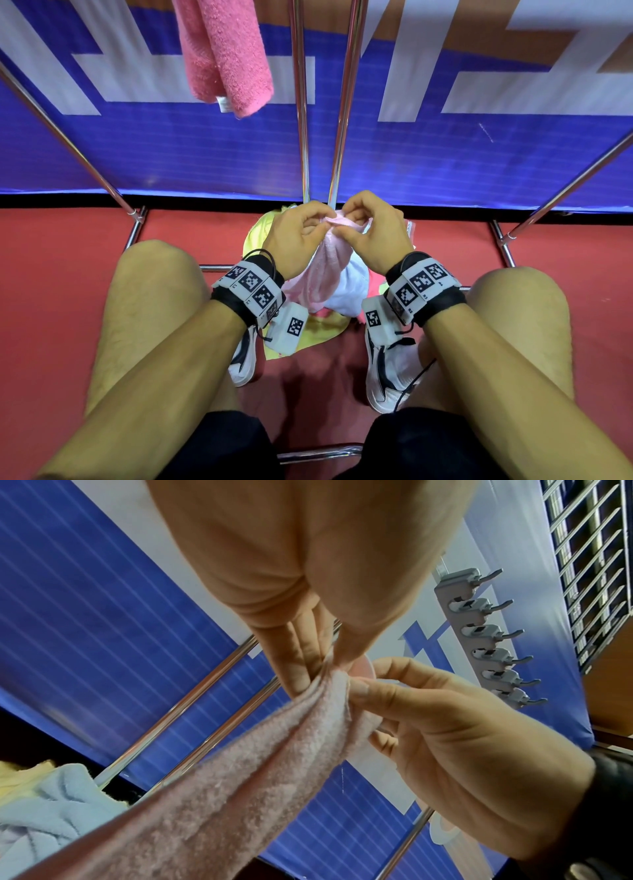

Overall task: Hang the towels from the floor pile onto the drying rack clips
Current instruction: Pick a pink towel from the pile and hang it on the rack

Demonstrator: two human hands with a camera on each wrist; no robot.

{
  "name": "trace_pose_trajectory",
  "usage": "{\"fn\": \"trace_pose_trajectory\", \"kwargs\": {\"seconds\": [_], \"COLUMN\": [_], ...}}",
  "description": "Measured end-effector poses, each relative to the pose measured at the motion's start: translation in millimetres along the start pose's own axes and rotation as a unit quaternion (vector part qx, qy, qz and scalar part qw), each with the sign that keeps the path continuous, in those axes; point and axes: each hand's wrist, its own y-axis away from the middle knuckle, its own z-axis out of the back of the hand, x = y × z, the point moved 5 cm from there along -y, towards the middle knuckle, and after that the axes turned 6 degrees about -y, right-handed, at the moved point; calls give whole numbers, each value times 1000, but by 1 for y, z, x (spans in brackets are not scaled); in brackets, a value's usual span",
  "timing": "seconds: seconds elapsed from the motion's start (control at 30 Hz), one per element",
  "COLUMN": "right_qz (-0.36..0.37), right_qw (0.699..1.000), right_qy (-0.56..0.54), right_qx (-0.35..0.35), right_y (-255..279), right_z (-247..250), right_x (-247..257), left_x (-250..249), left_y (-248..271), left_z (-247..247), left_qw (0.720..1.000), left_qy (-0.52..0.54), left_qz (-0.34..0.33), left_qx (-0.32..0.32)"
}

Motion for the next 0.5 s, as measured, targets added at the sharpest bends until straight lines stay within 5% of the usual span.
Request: {"fn": "trace_pose_trajectory", "kwargs": {"seconds": [0.5], "right_qz": [46], "right_qw": [996], "right_qy": [74], "right_qx": [38], "right_y": [2], "right_z": [-1], "right_x": [2], "left_x": [1], "left_y": [-1], "left_z": [1], "left_qw": [1000], "left_qy": [-3], "left_qz": [20], "left_qx": [8]}}
